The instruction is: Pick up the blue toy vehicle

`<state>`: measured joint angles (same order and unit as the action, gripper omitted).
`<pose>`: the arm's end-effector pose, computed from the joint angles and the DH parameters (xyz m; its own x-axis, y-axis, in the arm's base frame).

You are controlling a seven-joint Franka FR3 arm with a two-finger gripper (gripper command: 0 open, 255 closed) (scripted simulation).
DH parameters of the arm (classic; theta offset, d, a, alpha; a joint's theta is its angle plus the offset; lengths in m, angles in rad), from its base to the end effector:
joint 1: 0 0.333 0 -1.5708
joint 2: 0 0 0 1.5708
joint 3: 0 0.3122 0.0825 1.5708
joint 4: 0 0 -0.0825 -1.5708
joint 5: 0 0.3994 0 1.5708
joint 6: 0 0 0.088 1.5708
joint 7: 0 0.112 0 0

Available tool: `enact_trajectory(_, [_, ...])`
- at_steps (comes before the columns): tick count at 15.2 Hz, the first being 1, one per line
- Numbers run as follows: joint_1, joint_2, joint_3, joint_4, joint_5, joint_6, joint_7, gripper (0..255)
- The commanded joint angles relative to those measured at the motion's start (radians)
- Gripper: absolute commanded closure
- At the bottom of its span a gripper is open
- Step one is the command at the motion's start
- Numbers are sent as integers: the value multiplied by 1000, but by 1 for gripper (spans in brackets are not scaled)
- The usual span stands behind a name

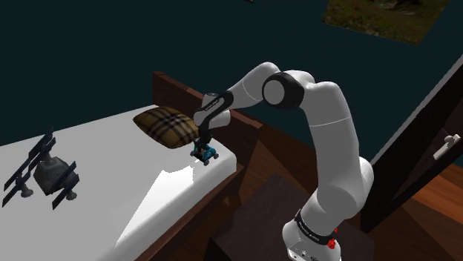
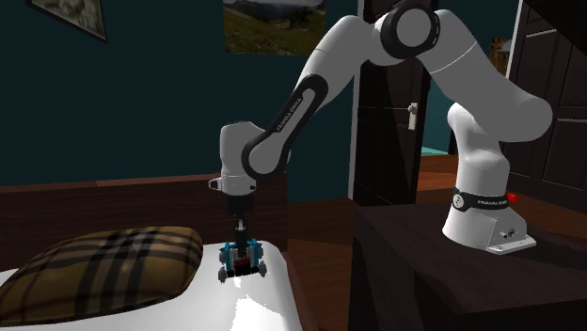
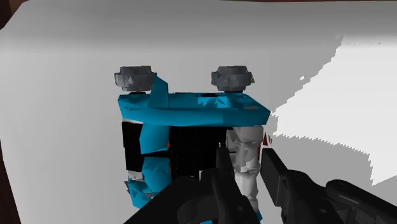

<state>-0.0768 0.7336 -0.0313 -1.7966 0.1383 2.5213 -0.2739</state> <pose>0.6503 -0.0707 0.1174 0.9981 0.0607 0.0054 0.0609 -0.9964 -0.0591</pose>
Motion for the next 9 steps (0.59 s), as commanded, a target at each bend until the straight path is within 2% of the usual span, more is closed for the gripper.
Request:
enact_trajectory(1, [1, -20, -2, -7, -1, -12, 1, 255])
enact_trajectory(9, [5, -106, -9, -26, -9, -78, 10, 255])
